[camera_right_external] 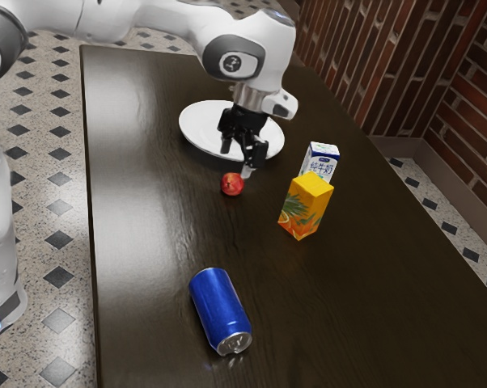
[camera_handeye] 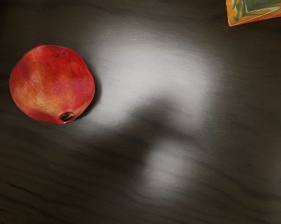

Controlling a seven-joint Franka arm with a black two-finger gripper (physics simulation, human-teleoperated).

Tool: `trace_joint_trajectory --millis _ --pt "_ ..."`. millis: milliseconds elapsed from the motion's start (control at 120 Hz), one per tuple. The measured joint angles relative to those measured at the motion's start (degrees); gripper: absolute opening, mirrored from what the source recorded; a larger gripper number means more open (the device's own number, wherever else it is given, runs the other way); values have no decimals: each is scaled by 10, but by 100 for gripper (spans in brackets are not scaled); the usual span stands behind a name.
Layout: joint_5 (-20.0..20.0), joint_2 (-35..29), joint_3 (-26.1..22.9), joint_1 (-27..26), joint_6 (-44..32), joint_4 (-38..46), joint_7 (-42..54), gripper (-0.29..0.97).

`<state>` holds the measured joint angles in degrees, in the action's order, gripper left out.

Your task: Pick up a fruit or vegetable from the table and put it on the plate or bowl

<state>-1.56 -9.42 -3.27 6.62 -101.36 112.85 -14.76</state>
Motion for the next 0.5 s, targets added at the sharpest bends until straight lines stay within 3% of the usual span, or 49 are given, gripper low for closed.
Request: trace_joint_trajectory --millis 250,500 --pt "-56 22 15 21 -2 3 -116 68" --pt "-74 72 32 42 6 -22 -210 68"
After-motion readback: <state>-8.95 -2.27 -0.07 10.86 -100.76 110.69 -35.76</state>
